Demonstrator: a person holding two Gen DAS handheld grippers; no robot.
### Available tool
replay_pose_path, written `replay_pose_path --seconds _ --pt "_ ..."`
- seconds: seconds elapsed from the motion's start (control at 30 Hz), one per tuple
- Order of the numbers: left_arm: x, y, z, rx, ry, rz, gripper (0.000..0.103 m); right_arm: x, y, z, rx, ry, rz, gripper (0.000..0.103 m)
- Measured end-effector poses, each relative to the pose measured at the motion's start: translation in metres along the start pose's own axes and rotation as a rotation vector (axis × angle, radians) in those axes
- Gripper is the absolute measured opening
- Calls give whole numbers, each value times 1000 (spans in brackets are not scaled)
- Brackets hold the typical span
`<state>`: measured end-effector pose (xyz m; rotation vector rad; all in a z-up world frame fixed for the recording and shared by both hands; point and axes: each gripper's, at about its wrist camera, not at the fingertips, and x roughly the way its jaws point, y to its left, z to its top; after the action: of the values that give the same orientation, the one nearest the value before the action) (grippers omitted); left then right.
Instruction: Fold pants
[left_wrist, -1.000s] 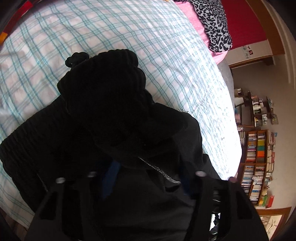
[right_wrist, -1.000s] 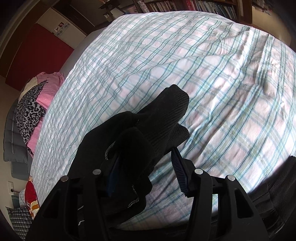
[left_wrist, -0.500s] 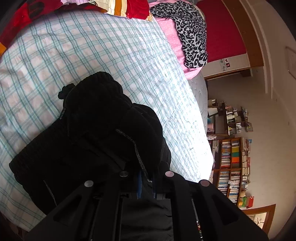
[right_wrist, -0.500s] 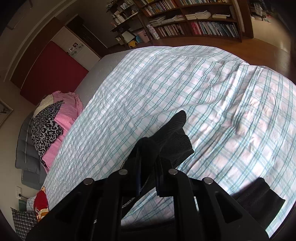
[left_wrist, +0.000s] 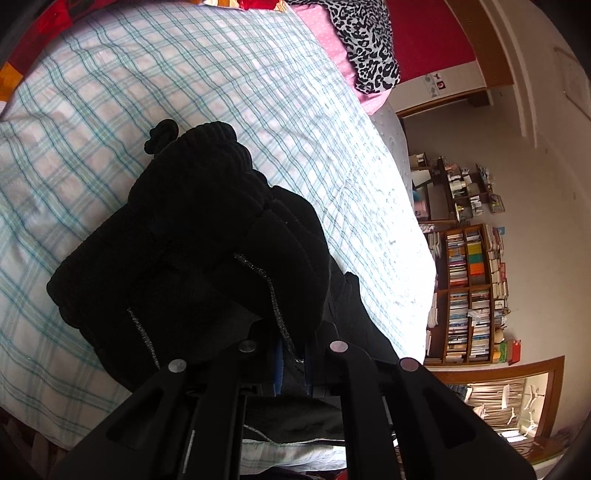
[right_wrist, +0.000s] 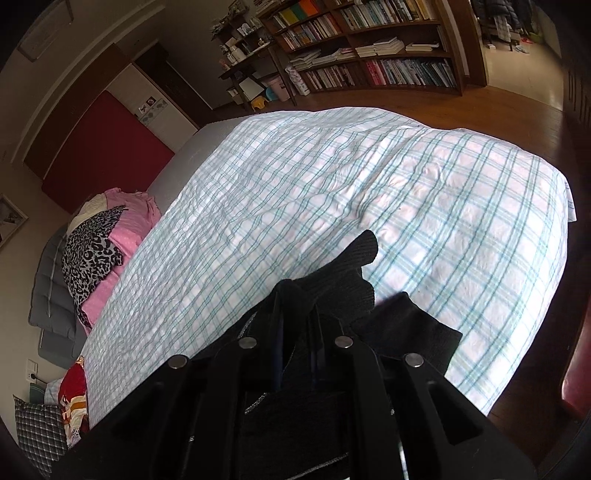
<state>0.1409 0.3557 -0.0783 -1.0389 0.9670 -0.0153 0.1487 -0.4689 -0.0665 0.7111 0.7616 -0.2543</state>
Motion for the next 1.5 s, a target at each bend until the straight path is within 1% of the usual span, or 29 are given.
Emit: replay_pose_path --seconds 0.1,0.23,0.33,0.37,0.43,0.47,0.5,0.57,0.67,0.73,0.77,0.8,0.83,0.9,0.97,1.07,1.1,1.17,1.23,1.27,1.3,1.33,1.37,1.4,1.43,1.5 --pt "-4 16 -5 19 18 13 7 -7 -26 -25 24 42 -19 10" --pt "-7 35 -14 48 46 56 7 -5 -57 -58 55 112 -35 10" --pt "-8 40 -18 88 54 73 8 -2 -73 -73 73 140 -10 10" --pt "-9 41 -21 106 51 80 8 -2 -75 -75 76 141 2 13" --pt "-7 38 -25 142 39 101 8 -1 -77 -74 83 138 18 27" --pt "-5 36 -28 157 34 109 8 -3 -77 -72 81 123 25 41" --pt "-5 36 -29 166 31 118 8 -5 -76 -70 78 103 29 53" --pt "-3 40 -32 162 31 122 8 -7 -74 -62 72 73 15 59" --pt "-1 43 -33 159 34 120 8 2 -73 -51 75 78 -2 59" --pt "2 37 -35 172 33 123 8 10 -72 -48 70 82 -28 59" --pt "4 34 -35 175 33 124 8 14 -71 -48 59 80 -58 47" --pt "5 32 -34 178 34 124 8 16 -69 -48 43 80 -93 29" --pt "8 26 -34 181 34 124 8 18 -66 -47 18 76 -120 26" --pt "8 21 -33 197 28 116 8 15 -58 -47 -42 42 -181 16" --pt "7 16 -33 214 19 103 8 10 -48 -47 -100 -3 -239 13" --pt "3 10 -36 251 7 78 8 4 -40 -45 -137 -53 -279 13" --pt "2 9 -38 272 7 79 8 6 -40 -43 -141 -52 -282 13" --pt "7 11 -42 323 13 119 9 16 -44 -43 -150 -29 -304 13" --pt "22 26 -46 321 54 176 12 28 -49 -48 -171 -11 -342 13" --pt "29 35 -47 303 74 183 13 31 -50 -51 -187 -8 -351 14" --pt "32 43 -48 280 74 164 13 32 -49 -53 -201 -8 -360 17" --pt "32 47 -48 265 65 143 14 30 -47 -54 -211 -7 -365 22" --pt "30 48 -48 256 58 129 14 29 -46 -52 -213 -7 -371 32" --pt "29 47 -48 257 55 125 16 26 -47 -51 -204 -18 -380 40" --pt "28 44 -48 269 54 133 17 22 -50 -49 -190 -29 -384 43" --pt "24 35 -49 306 46 162 21 15 -53 -46 -162 -45 -386 44"
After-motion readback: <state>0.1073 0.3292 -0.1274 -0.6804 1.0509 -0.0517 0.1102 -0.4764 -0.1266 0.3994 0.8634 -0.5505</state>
